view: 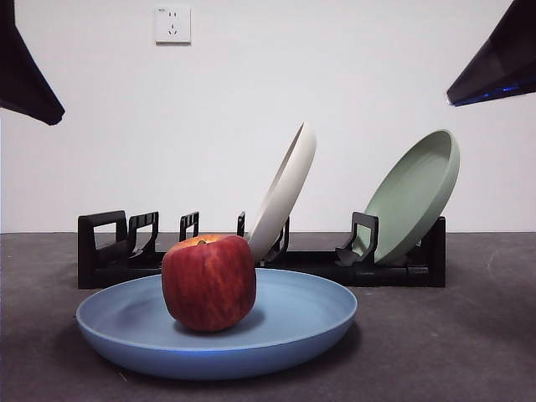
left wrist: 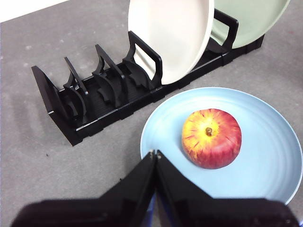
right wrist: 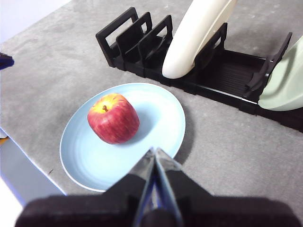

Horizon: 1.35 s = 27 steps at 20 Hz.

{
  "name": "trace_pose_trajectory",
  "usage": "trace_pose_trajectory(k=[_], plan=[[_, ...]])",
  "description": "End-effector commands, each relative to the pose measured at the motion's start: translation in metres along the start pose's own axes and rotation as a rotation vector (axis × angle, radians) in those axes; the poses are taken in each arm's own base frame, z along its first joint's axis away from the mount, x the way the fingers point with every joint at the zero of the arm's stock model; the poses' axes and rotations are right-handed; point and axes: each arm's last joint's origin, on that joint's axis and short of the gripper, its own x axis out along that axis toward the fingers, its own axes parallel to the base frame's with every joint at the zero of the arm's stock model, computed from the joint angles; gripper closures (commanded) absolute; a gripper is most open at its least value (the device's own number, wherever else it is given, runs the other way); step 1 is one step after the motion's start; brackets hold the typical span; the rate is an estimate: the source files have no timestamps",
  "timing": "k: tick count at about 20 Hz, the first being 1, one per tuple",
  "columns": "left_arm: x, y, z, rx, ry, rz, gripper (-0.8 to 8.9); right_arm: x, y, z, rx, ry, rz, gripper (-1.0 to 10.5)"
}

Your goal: Take the blue plate from the plate rack,put the plate on the table,take the apple from the table,put the apple in the plate

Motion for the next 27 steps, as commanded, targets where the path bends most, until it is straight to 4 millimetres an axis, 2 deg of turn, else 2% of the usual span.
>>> trace_pose_trajectory(k=[1,9,11,15,18,22,27], plan=[[0.000,0.000,-0.001,-0.007,0.000,0.006,8.16,0.001,0.000,-0.002,0.009,0.003,-0.001,9.5],[0.000,0.001,-0.002,0.018,0.003,0.007,8.17,0.001,0.000,-0.002,0.009,0.003,0.000,9.5],[-0.009,0.011,0.002,0.027,-0.055,0.057,8.16,0.001,0.000,-0.002,0.009,0.003,0.000,9.5],[-0.025,0.046,0.015,-0.163,-0.237,0.182,8.16,0.001,0.000,-0.002,0.009,0.003,0.000,9.5],[-0.035,0.069,0.015,-0.237,-0.321,0.223,8.16,0.001,0.000,-0.002,0.009,0.003,0.000,9.5],[-0.034,0.081,-0.008,-0.196,-0.389,0.201,8.16,0.001,0.000,-0.002,0.009,0.003,0.001,9.5],[-0.011,0.090,-0.057,-0.201,-0.449,0.319,8.16,0.001,0.000,-0.002,0.009,0.003,0.001,9.5]])
